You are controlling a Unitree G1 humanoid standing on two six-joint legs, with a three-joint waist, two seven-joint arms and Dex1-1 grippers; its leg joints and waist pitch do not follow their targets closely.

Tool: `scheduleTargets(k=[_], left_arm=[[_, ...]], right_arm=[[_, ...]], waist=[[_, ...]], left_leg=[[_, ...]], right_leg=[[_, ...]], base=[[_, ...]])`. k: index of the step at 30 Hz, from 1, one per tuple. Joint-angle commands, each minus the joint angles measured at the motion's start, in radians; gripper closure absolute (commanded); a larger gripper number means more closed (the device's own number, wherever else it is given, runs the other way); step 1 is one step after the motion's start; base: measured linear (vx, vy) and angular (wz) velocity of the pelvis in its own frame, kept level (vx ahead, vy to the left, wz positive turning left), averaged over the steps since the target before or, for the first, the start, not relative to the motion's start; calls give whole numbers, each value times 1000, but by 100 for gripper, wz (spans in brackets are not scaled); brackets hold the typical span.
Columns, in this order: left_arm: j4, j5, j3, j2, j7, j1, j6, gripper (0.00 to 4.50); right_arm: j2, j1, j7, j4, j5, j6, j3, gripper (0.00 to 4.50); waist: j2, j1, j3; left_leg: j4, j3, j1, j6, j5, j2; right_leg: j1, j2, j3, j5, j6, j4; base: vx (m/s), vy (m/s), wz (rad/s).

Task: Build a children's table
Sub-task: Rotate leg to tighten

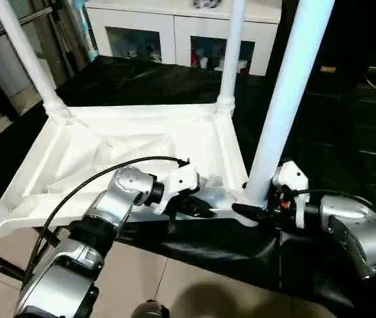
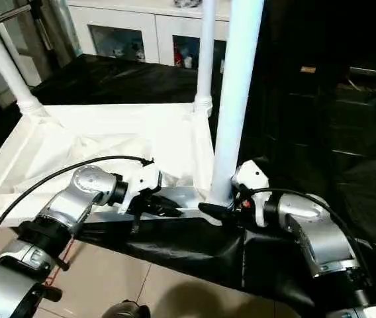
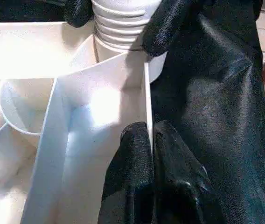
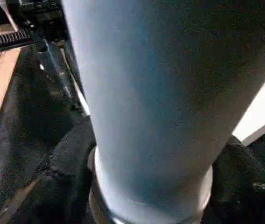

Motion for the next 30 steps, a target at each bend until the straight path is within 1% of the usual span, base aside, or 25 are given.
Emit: scheduleTargets(k=[1, 3, 7, 8, 9, 10, 11, 12, 14, 15, 16, 17, 18, 19, 20, 21, 22, 23, 24, 25, 26, 27, 28, 30], left_arm=[[-66, -77, 5, -25, -52, 1, -15, 450], [-66, -72, 7, -25, -45, 3, -14, 450], [-56, -60, 14, -31, -17, 0, -11, 450], [-37, -49, 20, -40, 23, -9, -11, 450], [-18, -36, 25, -47, 60, -18, -8, 450], [0, -22, 27, -52, 94, -27, -2, 450], [17, -9, 29, -56, 126, -36, 4, 450], [36, 4, 31, -63, 160, -46, 2, 450], [75, 11, 46, -86, 225, -69, 11, 450], [87, 11, 51, -97, 245, -77, 16, 450], [102, 12, 57, -114, 278, -90, 27, 450], [102, 12, 57, -114, 278, -90, 27, 450], [136, 20, 63, -148, 346, -118, 39, 450], [154, 24, 67, -163, 381, -131, 41, 450], [192, 28, 79, -193, 443, -158, 44, 450], [192, 28, 79, -193, 443, -158, 44, 450], [221, 28, 91, -218, 493, -179, 42, 450], [232, 27, 94, -228, 500, -186, 36, 450], [237, 24, 94, -238, 496, -190, 35, 450], [237, 25, 94, -239, 495, -190, 36, 450], [238, 25, 94, -240, 494, -190, 36, 450], [233, 26, 89, -239, 481, -187, 32, 450], [237, 28, 86, -239, 474, -187, 25, 450], [237, 29, 83, -235, 460, -183, 13, 450]], right_arm=[[4, 2, 7, -36, 13, 18, 16, 163], [10, 9, 11, -44, 19, 30, 24, 165], [29, 17, -7, -45, 17, 38, 28, 171], [51, 17, -40, -36, 13, 41, 22, 171], [70, 15, -75, -25, 6, 42, 17, 172], [87, 11, -110, -13, -5, 39, 13, 173], [102, 6, -144, 0, -17, 36, 10, 173], [128, -5, -204, 26, -35, 37, 1, 173], [190, -33, -324, 96, -55, 41, -27, 173], [214, -44, -368, 123, -60, 36, -38, 173], [247, -61, -423, 157, -64, 37, -53, 173], [247, -61, -423, 157, -64, 37, -53, 173], [303, -94, -519, 213, -81, 25, -65, 173], [327, -109, -560, 234, -91, 22, -68, 173], [367, -136, -611, 266, -111, 9, -66, 173], [367, -136, -611, 266, -111, 9, -66, 173], [395, -153, -617, 284, -131, -24, -41, 173], [405, -161, -617, 294, -146, -43, -26, 173], [421, -168, -607, 305, -139, -42, -27, 173], [422, -169, -606, 306, -136, -41, -28, 173], [426, -171, -603, 309, -129, -38, -32, 138], [427, -171, -587, 304, -105, -26, -43, 117], [429, -173, -578, 306, -95, -22, -53, 103], [421, -174, -572, 304, -94, -23, -61, 97]], waist=[[-24, -3, -69], [-23, -3, -71], [-23, -3, -70], [-19, -4, -70], [-22, -7, -70], [-22, -7, -70], [-22, -11, -68], [-22, -14, -70], [-21, -22, -71], [-22, -31, -70], [-23, -33, -71], [-21, -35, -73], [-20, -37, -74], [-17, -41, -75], [-16, -46, -77], [-16, -46, -77], [-15, -47, -79], [-16, -46, -79], [-16, -46, -80], [-16, -45, -80], [-15, -46, -80], [-16, -45, -81], [-13, -45, -81], [-13, -47, -81]], left_leg=[[-69, -21, 22, 50, -255, 56], [-68, -21, 21, 53, -239, 57], [-67, -20, 22, 51, -245, 55], [-68, -21, 22, 48, -248, 56], [-69, -21, 22, 40, -257, 54], [-69, -21, 22, 40, -257, 54], [-69, -21, 22, 31, -262, 51], [-70, -22, 24, 22, -264, 50], [-71, -23, 22, 14, -255, 48], [-73, -24, 18, 9, -260, 45], [-73, -25, 19, 6, -259, 44], [-72, -24, 21, 9, -256, 45], [-70, -22, 22, 15, -243, 46], [-69, -21, 20, 15, -233, 44], [-68, -21, 22, 14, -220, 43], [-68, -21, 22, 14, -220, 43], [-65, -20, 20, 24, -206, 42], [-64, -18, 20, 33, -194, 43], [-63, -18, 20, 41, -188, 42], [-63, -18, 18, 59, -176, 43], [-62, -19, 17, 72, -170, 44], [-63, -19, 17, 76, -167, 45], [-63, -19, 18, 81, -171, 46], [-64, -20, 17, 81, -183, 47]], right_leg=[[35, -79, 32, -295, -201, -91], [35, -78, 32, -271, -201, -88], [34, -78, 32, -280, -201, -90], [34, -79, 32, -284, -201, -90], [33, -77, 32, -295, -196, -91], [33, -77, 32, -295, -196, -91], [29, -77, 32, -317, -190, -94], [31, -80, 31, -332, -184, -96], [31, -78, 31, -322, -182, -94], [33, -77, 28, -318, -184, -93], [36, -78, 27, -319, -182, -92], [34, -79, 27, -304, -185, -94], [35, -79, 28, -268, -192, -92], [34, -77, 28, -247, -199, -89], [37, -76, 24, -208, -212, -87], [37, -76, 24, -208, -212, -87], [42, -78, 23, -171, -221, -85], [42, -77, 22, -146, -223, -86], [44, -78, 21, -132, -227, -84], [47, -79, 19, -109, -233, -83], [49, -80, 18, -102, -235, -82], [50, -80, 17, -101, -235, -81], [49, -81, 17, -107, -237, -82], [50, -82, 15, -129, -235, -84]], base=[[0, 0, 0], [0, 0, 0], [0, 0, 0], [0, 0, 0], [0, 0, 0], [0, 0, 0], [0, 0, 0], [0, 0, 0], [0, 0, 0], [0, 0, 0], [0, 0, 0], [0, 0, 0], [0, 0, 0], [0, 0, 0], [0, 0, 0], [0, 0, 0], [0, 0, 0], [0, 0, 0], [0, 0, 0], [0, 0, 0], [0, 0, 0], [0, 0, 0], [0, 0, 0], [0, 0, 0]])
